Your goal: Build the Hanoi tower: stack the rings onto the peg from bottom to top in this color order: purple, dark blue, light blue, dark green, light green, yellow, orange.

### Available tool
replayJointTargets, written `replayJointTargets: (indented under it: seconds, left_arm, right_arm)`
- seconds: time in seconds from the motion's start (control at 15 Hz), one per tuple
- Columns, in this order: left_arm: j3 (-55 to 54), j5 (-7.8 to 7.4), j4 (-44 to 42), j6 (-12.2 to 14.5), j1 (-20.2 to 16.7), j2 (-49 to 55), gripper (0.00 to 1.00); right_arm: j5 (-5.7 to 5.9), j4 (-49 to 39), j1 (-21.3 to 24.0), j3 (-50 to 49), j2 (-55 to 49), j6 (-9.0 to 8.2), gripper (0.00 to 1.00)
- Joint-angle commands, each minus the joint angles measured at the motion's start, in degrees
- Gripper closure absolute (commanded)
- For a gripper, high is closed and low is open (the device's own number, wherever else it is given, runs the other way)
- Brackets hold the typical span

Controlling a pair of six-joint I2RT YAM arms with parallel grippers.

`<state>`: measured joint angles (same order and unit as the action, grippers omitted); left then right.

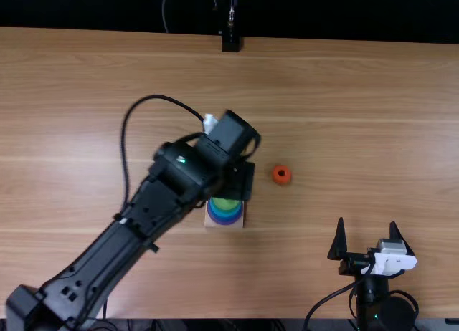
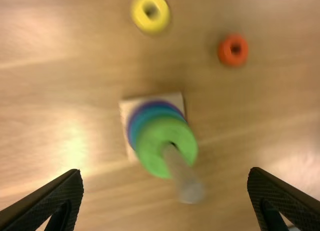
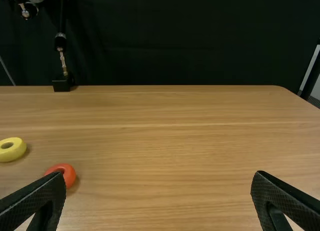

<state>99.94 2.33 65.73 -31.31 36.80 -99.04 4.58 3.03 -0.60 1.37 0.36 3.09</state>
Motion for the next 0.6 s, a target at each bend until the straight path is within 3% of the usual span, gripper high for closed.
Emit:
replayJointTargets:
  seconds: [0.0,0.07,0.13,0.2,0.33,0.4,0.53]
  left_arm:
    - [3.07,0.63,-0.66,0.41,-4.8,7.29,0.0]
    - [2.45,0.73,-2.45,0.51,-7.35,10.45,0.0]
    - [0.25,2.52,-4.46,0.94,-10.25,13.7,0.0]
    - [-3.88,5.27,-7.41,3.68,-12.36,18.19,0.0]
    - [-15.39,8.54,-16.06,12.96,-15.53,28.03,0.0]
    - [-21.63,8.75,-21.44,16.33,-18.34,33.57,0.0]
    - [-37.98,7.8,-33.14,20.13,-24.32,46.22,0.0]
  right_arm:
    - [0.38,-0.22,0.78,-0.49,-0.36,0.07,0.0]
    - [0.38,-0.22,0.78,-0.49,-0.36,0.07,0.0]
    - [0.48,-0.22,0.69,-0.49,-0.36,0.07,0.0]
    - [0.48,-0.22,0.69,-0.49,-0.36,0.18,0.0]
    - [0.48,-0.22,0.78,-0.49,-0.36,0.07,0.0]
    - [0.48,-0.22,0.78,-0.49,-0.36,0.07,0.0]
    - [0.48,-0.22,0.78,-0.49,-0.36,0.18,0.0]
